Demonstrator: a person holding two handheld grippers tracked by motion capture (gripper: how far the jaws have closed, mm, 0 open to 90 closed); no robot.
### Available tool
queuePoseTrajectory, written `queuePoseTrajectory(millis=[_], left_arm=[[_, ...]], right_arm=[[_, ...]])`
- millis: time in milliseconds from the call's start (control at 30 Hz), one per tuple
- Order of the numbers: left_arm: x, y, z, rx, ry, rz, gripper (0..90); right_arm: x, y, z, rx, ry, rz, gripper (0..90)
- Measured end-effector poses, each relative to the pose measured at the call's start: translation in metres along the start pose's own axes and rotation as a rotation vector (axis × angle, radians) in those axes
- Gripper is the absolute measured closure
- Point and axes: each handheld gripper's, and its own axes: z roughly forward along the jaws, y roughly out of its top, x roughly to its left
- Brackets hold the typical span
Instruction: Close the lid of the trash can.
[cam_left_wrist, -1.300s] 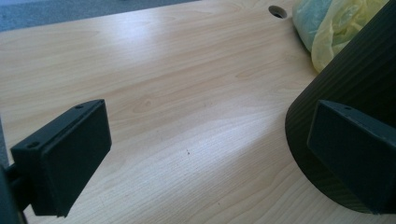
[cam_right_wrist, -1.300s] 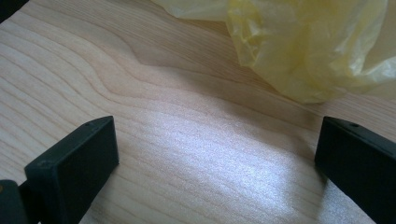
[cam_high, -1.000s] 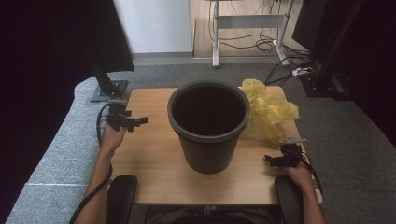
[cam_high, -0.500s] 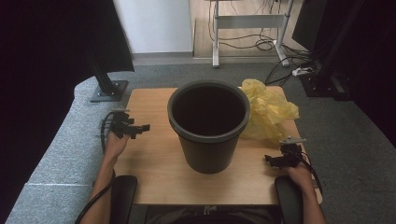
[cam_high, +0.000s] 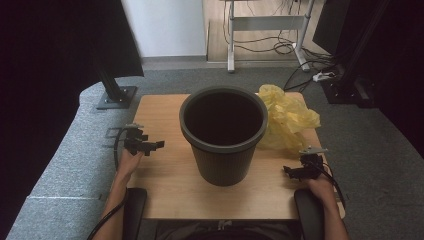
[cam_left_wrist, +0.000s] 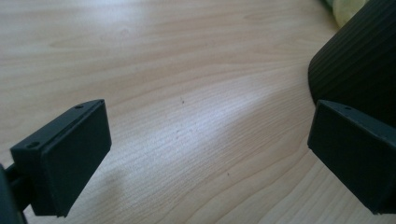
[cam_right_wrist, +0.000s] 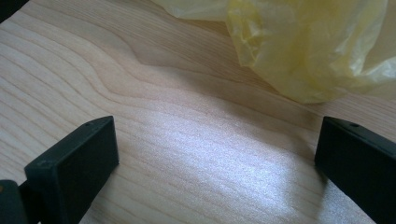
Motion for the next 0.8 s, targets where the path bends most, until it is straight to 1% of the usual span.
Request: queuePoseTrajectory(millis=[200, 333, 500, 600, 800], left_arm=[[0.002, -0.011, 0.011, 0.016, 0.007, -0.007, 0.0], [0.001, -0.017, 0.018, 0.031, 0.023, 0.006, 0.0], [-0.001, -0.023, 0.027, 0.067, 0.045, 0.027, 0.0], [-0.004, -0.027, 0.032, 0.104, 0.071, 0.056, 0.0], [-0.012, -0.027, 0.038, 0.137, 0.119, 0.12, 0.0]], right_arm=[[0.0, 0.0, 0.0, 0.0, 0.0, 0.0, 0.0], [0.0, 0.0, 0.0, 0.0, 0.0, 0.0, 0.0], [0.0, 0.0, 0.0, 0.0, 0.0, 0.0, 0.0], [0.0, 0.0, 0.0, 0.0, 0.0, 0.0, 0.0], [0.0, 0.0, 0.0, 0.0, 0.0, 0.0, 0.0]])
